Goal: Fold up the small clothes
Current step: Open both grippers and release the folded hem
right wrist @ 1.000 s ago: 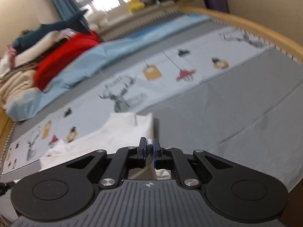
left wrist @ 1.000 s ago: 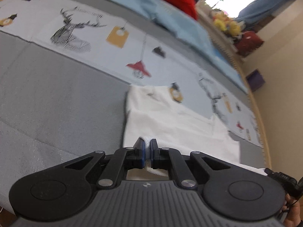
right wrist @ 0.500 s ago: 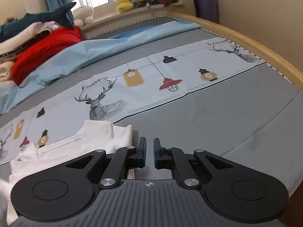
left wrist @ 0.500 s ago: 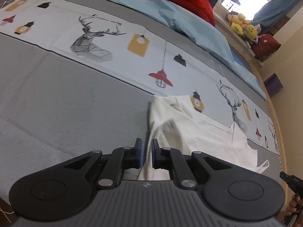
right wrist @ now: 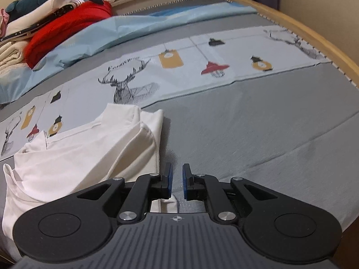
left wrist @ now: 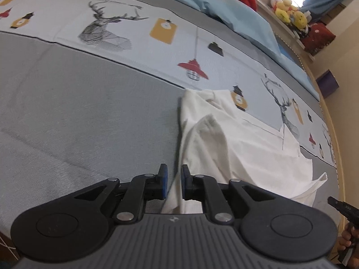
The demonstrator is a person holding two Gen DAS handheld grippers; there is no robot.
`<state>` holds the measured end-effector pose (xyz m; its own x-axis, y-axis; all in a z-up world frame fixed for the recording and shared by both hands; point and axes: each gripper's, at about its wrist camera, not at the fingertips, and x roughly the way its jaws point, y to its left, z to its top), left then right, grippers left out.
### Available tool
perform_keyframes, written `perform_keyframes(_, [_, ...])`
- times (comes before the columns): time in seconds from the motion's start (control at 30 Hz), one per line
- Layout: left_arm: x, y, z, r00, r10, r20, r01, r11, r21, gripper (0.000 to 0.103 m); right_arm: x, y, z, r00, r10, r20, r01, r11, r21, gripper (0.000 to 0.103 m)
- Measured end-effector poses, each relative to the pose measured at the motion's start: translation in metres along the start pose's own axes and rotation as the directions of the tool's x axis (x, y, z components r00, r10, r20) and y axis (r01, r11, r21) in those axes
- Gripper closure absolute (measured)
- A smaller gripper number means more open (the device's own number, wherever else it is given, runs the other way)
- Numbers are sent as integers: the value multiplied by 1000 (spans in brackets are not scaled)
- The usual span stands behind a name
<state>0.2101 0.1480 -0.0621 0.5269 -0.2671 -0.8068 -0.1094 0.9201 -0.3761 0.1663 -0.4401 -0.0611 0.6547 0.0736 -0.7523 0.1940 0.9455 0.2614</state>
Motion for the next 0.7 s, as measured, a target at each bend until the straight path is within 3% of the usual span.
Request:
perform_keyframes(0.13, [9, -5, 7, 1000, -5, -4, 5, 1000, 3, 87, 11, 8, 4, 1000, 11, -10, -11, 1000, 0, 93])
perform_keyframes(0.2, [14, -5, 12, 1000, -8, -2, 8, 1000, -16, 87, 16, 11, 8, 1000, 20, -9, -20, 1000, 9, 85])
perform_keyframes(0.33, [25, -9, 21, 1000, -21, -6, 20, 999, -41, 84, 29, 17, 12, 999, 37, -25, -36, 999, 9, 82])
perform_keyframes(0.5, [41, -29, 28, 1000, -19, -23, 19, 999, 29, 69, 44, 26, 19, 998, 44, -44, -45, 999, -22, 80])
perform_keyframes(0.7, [60, -35, 35, 999, 11, -36, -9, 998, 61, 68, 69, 39, 28, 997, 38, -70, -43, 996, -72, 77])
